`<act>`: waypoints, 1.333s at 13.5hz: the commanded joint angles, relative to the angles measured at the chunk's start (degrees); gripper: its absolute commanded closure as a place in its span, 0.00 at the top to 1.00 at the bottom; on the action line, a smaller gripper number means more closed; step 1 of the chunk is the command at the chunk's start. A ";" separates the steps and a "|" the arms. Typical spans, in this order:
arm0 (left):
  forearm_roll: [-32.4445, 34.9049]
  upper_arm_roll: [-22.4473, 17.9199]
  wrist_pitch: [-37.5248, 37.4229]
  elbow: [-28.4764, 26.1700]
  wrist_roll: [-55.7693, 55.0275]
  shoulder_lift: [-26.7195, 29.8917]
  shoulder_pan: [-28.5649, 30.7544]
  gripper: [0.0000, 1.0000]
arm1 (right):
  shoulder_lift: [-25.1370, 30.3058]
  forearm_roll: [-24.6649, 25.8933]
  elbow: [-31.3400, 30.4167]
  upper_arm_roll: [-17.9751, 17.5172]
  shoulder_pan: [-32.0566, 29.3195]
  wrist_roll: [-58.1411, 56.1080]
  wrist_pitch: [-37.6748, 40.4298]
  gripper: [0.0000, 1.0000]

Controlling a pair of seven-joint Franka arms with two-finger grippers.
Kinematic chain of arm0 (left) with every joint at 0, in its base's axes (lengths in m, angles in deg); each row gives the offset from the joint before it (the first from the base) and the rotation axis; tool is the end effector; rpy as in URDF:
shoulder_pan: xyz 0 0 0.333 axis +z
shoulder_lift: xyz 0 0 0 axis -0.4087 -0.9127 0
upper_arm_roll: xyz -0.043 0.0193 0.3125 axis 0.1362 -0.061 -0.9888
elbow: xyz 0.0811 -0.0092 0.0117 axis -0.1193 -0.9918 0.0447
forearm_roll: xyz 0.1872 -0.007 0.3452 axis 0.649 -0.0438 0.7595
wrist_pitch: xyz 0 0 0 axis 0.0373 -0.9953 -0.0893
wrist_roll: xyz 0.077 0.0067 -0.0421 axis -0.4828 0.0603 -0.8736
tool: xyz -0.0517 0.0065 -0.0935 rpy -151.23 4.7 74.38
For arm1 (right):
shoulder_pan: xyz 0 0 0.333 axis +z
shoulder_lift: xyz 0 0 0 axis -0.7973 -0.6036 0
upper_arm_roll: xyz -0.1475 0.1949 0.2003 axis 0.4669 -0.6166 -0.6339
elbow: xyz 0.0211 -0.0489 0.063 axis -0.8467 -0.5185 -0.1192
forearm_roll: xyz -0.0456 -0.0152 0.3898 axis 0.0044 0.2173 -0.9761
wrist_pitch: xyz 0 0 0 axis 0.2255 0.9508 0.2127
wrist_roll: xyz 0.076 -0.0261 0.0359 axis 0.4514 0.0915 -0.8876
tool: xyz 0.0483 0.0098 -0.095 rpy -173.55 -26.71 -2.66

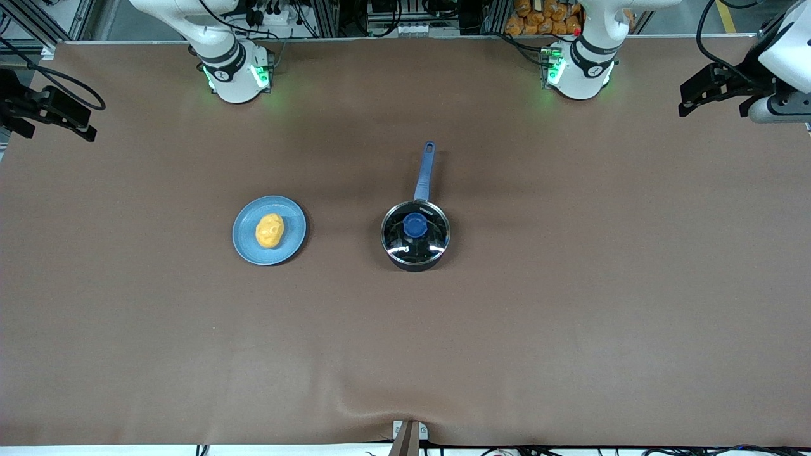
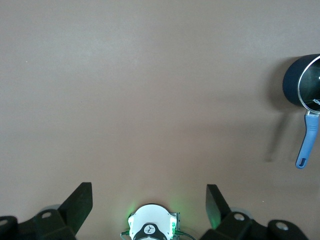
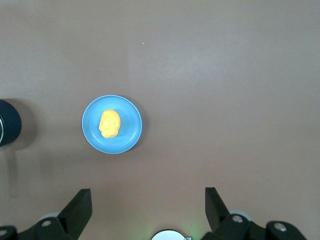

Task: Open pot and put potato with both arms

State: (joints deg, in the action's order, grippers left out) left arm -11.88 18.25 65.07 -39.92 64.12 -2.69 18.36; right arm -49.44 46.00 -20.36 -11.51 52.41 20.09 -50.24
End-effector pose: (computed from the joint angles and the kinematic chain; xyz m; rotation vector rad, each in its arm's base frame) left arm 0.4930 -0.0572 0.6705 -3.1253 0.0264 0.1640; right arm 0.5227 0.0177 0.6878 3.1160 -0.0877 -0.0638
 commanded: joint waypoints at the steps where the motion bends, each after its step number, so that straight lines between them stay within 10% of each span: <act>1: -0.05 -0.97 -0.22 0.47 0.77 0.26 0.14 1.00 | 0.88 0.14 -0.16 -1.31 -0.95 -0.25 0.51 1.00; 18: 1.36 -0.45 0.57 1.97 0.77 -1.14 0.66 1.00 | 0.88 0.05 -0.16 -1.31 -0.94 -0.25 0.42 1.00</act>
State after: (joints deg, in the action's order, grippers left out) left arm -11.69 17.53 65.38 -39.19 64.44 -3.18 18.83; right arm -49.44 46.00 -20.36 -12.05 52.37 20.09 -50.23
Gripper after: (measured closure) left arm 0.000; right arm 0.000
